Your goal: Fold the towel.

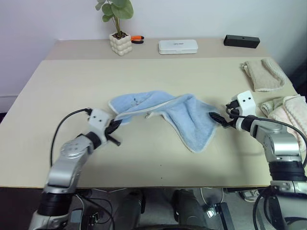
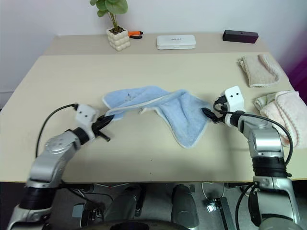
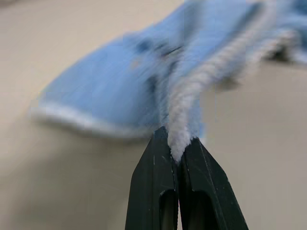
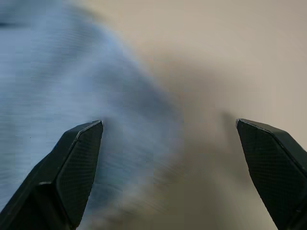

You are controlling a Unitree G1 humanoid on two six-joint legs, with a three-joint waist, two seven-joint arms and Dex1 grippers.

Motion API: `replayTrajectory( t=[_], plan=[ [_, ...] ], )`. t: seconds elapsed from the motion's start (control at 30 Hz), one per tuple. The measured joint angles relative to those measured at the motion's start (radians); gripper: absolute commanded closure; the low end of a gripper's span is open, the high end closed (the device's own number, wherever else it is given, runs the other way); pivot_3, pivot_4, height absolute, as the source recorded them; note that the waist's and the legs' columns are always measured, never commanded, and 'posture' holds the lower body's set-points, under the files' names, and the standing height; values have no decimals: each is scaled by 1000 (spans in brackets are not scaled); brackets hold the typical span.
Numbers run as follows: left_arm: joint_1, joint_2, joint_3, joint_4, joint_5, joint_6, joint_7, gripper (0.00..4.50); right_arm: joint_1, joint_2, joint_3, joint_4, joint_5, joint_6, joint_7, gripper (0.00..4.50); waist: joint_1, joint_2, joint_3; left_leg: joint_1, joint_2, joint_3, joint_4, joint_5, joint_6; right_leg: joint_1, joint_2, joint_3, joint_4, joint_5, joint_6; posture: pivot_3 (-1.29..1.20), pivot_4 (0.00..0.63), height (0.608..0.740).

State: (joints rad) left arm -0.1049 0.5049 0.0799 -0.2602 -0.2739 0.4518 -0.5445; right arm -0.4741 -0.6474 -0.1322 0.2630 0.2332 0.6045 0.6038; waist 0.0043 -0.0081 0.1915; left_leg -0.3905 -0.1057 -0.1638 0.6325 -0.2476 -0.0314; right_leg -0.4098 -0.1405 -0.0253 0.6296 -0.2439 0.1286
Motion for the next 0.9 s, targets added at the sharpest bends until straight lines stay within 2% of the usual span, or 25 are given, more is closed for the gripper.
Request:
replayTrajectory(
  t=[0.23,0.43,0.53,0.77,0.9],
  plan=[
    [1,4,10,0,0,-8,-22,4474,-87,1,28,128,-16,-18,39,0,5,0,0,0,0,0,0,0,0,0,0,0,0,0,0,0,150,740],
    [-2,-11,-28,-2,5,-9,-22,4474,-195,22,90,275,-63,-104,95,0,-18,0,0,0,0,1,0,0,-1,0,1,0,0,1,-1,0,150,740],
    [-2,-17,-31,-2,5,-9,-21,4500,-232,32,107,337,-79,-138,112,795,-21,0,0,1,1,1,-1,0,-1,0,2,0,0,1,-1,0,150,740],
    [20,-17,-31,-20,5,-9,-18,4500,-250,39,127,353,-91,-150,163,4304,-18,0,0,1,1,0,0,0,-1,0,2,1,0,1,-1,0,150,740],
    [31,-13,-29,-20,5,-9,-21,4500,-250,38,121,347,-91,-137,163,4412,-16,0,0,1,1,0,0,1,-1,0,2,1,0,1,-1,0,150,740]
  ],
)
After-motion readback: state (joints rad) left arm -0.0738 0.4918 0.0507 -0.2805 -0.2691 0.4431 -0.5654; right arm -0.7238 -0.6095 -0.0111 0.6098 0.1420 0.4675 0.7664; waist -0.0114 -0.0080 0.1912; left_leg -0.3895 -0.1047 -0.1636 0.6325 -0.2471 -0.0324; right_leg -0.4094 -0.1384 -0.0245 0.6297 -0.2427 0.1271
